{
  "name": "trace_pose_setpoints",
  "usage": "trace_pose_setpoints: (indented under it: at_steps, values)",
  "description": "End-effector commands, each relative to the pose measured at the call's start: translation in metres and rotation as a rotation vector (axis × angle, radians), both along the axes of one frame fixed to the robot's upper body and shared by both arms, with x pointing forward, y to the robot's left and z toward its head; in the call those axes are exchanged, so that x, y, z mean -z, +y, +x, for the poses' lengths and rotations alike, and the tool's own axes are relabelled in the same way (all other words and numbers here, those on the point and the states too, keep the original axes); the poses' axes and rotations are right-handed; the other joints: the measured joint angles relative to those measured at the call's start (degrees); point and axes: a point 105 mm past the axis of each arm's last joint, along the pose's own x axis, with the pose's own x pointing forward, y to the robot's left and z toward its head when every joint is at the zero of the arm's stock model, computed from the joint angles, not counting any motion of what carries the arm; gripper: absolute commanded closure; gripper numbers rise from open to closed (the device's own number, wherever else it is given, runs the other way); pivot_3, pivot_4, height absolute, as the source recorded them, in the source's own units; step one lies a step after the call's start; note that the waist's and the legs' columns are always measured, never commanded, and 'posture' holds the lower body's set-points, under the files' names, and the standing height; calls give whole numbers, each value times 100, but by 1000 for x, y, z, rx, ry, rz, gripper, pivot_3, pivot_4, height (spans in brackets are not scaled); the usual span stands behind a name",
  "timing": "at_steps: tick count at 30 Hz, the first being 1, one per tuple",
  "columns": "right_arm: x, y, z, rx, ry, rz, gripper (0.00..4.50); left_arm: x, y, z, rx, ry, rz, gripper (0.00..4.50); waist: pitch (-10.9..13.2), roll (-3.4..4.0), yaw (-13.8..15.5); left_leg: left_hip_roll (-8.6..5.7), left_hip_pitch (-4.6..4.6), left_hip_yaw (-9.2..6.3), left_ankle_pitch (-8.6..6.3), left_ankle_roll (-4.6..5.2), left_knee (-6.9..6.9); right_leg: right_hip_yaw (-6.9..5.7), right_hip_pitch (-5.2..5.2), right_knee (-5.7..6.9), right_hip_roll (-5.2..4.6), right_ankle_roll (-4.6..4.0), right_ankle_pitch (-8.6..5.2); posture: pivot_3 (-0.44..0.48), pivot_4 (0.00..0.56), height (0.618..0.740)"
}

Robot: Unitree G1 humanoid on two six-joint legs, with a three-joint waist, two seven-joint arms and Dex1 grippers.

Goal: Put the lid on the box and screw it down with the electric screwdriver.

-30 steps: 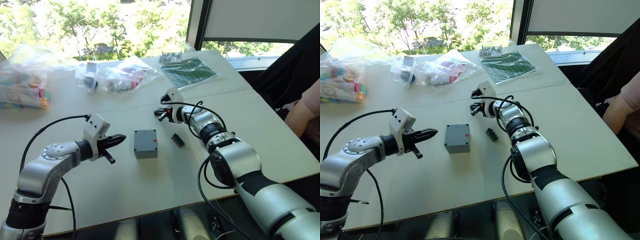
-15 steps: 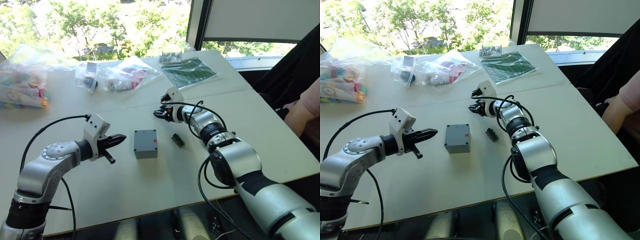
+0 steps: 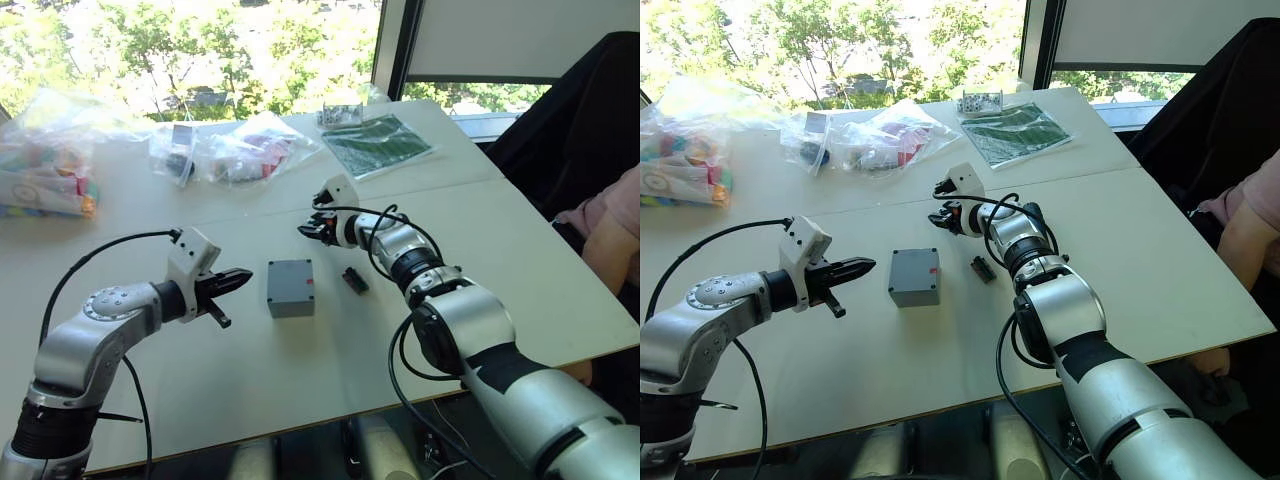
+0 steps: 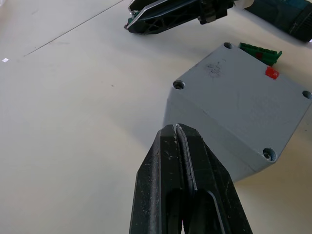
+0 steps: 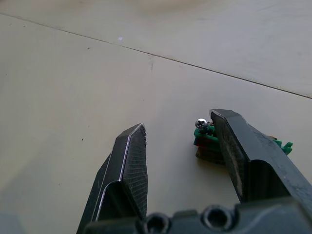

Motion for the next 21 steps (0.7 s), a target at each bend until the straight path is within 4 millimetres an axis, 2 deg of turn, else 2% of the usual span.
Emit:
trace_pose_setpoints:
  at_steps: [1,4,6,7,16,21]
  values:
    - [-18,10,3,-8,-50,12,2456,-9,-3,-2,12,-37,-4,4500,0,0,-4,0,0,0,0,0,0,0,0,0,0,0,0,0,150,740]
    - [-17,10,3,-2,-47,6,3266,-8,-3,-2,8,-39,2,4500,0,0,-5,0,0,0,0,0,-1,0,0,0,0,0,0,0,150,740]
    - [-15,9,3,0,-45,2,4359,-9,-3,-2,5,-39,-1,4500,0,0,-6,0,0,0,0,0,-1,0,0,0,0,0,0,0,150,740]
    - [-14,8,3,6,-46,-1,4460,-9,-2,-2,5,-39,-2,4500,0,0,-5,0,0,0,0,0,-1,0,0,0,0,0,0,0,150,740]
    - [-15,6,4,18,-46,7,4460,-10,-3,-3,6,-39,-5,4500,0,0,-6,0,0,0,0,0,-1,0,0,0,1,0,0,0,150,740]
    - [-31,5,8,19,-61,61,4460,-7,-2,-3,4,-34,-8,4500,0,1,-5,0,0,0,0,0,-1,0,0,0,1,0,0,0,150,740]
